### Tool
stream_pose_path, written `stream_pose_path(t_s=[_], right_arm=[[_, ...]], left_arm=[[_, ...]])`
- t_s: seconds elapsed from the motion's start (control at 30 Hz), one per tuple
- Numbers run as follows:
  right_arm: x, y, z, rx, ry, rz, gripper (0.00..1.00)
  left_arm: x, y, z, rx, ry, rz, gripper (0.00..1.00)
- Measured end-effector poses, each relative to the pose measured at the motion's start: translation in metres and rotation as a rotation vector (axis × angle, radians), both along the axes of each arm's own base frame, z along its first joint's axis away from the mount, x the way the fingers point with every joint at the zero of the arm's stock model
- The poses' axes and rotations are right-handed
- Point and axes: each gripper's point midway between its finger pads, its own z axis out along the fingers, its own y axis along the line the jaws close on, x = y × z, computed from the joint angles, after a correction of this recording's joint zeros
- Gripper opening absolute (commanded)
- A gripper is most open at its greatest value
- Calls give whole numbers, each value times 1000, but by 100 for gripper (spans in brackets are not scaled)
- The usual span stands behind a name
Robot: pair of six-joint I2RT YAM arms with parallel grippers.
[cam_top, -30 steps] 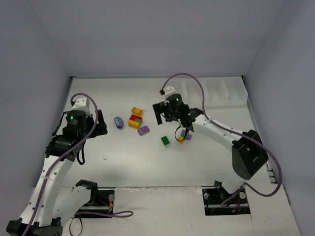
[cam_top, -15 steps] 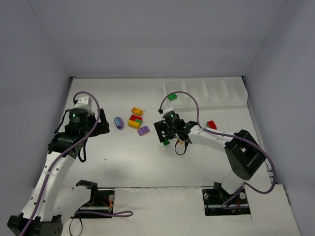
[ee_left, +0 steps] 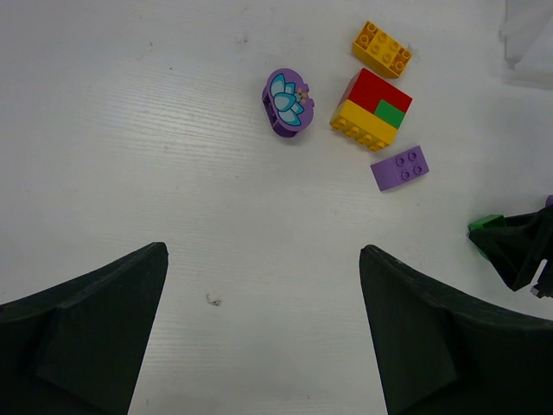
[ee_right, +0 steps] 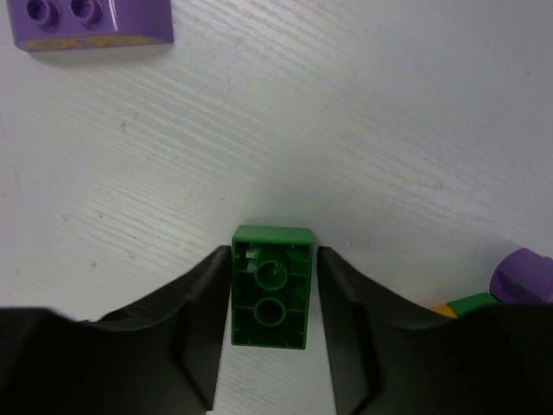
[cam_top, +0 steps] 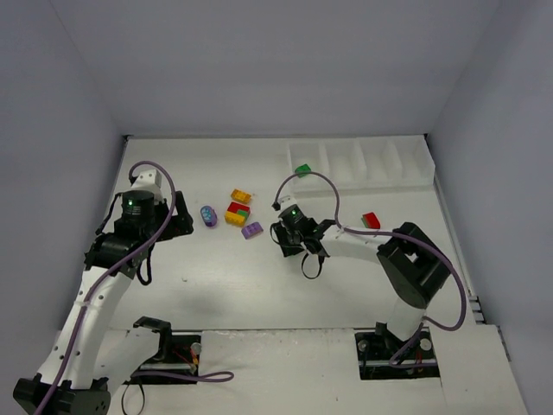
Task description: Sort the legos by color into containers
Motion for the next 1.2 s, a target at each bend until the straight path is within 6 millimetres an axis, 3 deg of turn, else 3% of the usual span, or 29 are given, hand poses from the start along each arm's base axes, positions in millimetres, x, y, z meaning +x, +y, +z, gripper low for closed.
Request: stream_pose_path(t_s=[0.03, 0.07, 0.17, 0.27, 0.37, 0.5, 0.67, 0.8, 0.9, 0.93, 1.1, 1.2], right_arm=[[0, 0, -2, -2, 4, -2, 28], [0, 0, -2, -1, 2, -5, 16], [2, 1, -1, 1, -4, -4, 3], [6, -2, 1, -19, -23, -8, 0], [24, -3, 16, -40, -81, -18, 0], [79, -9, 60, -9, -196, -98, 0], [171, -45, 115, 39, -339, -274, 1], [222, -72, 122, 27, -378, -359, 4], [245, -76, 108, 16, -371, -380, 14], [252, -75, 104, 16, -368, -380, 21], [271, -70, 70, -16, -329, -363, 46], [274, -68, 65, -25, -321, -349, 68]], left_arm=[[0, 0, 0, -2, 0, 1, 86], [0, 0, 0, -2, 0, 2, 86], [0, 0, 0, -3, 0, 2, 86], [0, 0, 0, -4, 1, 3, 86], [0, 0, 0, -4, 1, 3, 86], [1, 0, -1, -4, 5, 4, 86], [1, 0, -1, -3, 6, 4, 86], [0, 1, -1, -1, 5, 8, 86], [-1, 1, 0, 0, 2, 10, 86], [-1, 2, 0, 0, 1, 11, 86], [-4, 2, 3, -8, -8, 15, 86], [-5, 2, 2, -11, -6, 17, 86]])
